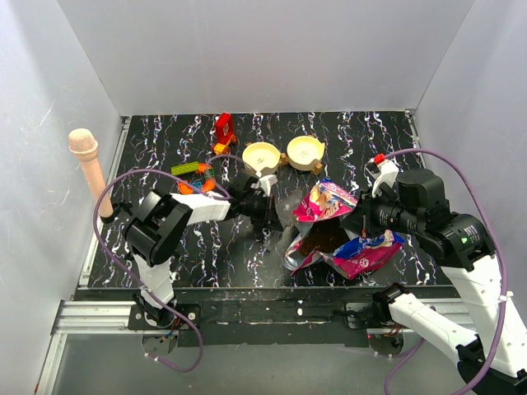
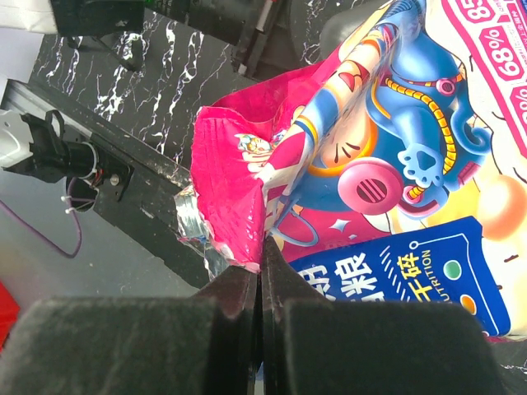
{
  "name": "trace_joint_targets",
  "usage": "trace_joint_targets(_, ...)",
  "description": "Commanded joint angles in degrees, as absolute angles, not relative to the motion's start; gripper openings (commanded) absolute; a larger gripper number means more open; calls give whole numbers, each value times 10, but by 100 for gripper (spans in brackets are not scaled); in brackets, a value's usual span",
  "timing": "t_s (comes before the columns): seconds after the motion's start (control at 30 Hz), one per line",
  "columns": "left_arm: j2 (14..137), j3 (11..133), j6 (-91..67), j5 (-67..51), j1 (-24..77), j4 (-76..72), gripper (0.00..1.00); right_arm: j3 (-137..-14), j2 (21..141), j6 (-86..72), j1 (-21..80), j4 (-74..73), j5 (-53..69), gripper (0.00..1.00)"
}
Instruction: Serve the pet food
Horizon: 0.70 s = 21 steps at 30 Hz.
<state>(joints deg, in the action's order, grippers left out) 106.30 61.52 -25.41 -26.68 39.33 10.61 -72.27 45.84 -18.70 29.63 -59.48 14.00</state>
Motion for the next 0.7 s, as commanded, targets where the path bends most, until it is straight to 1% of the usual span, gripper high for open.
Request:
trace_joint_targets(0.0, 1096, 518, -510, -535, 326, -224, 0, -759, 440, -197, 299, -554, 186, 1)
trace_joint_targets(0.03, 1116, 516, -532, -554, 320, -247, 0, -759, 441, -196, 299, -554, 187, 1)
trace_joint_targets(0.1, 1147, 491, -609, -577, 316, -366, 0, -763, 442, -197, 299, -554, 191, 1)
trace_joint_targets(0.13, 1164, 487, -633, -582, 309, -397, 0, -763, 445, -196, 299, -554, 192, 1)
trace_joint_targets(0.2, 1176, 476, -656, -584, 303, -435, 0, -766, 447, -198, 299, -553, 193, 1)
trace_joint_targets(0.3, 1174, 461, -660, -577, 294, -448, 0, -769, 452, -199, 299, -550, 194, 1)
trace_joint_targets(0.37, 1175, 459, -636, -570, 289, -414, 2, -770, 454, -199, 299, -549, 196, 1)
trace_joint_targets(0.4, 1175, 454, -628, -564, 286, -406, 4, -768, 456, -198, 299, -548, 196, 1)
trace_joint_targets(0.47, 1179, 453, -611, -556, 279, -382, 12, -769, 458, -198, 299, -548, 196, 1)
trace_joint_targets(0.53, 1180, 460, -582, -550, 276, -346, 15, -769, 459, -196, 299, -547, 198, 1)
trace_joint_targets(0.6, 1179, 469, -550, -546, 275, -311, 21, -768, 459, -197, 299, -546, 198, 1)
trace_joint_targets(0.67, 1181, 474, -536, -546, 272, -299, 24, -765, 459, -197, 299, -543, 200, 1)
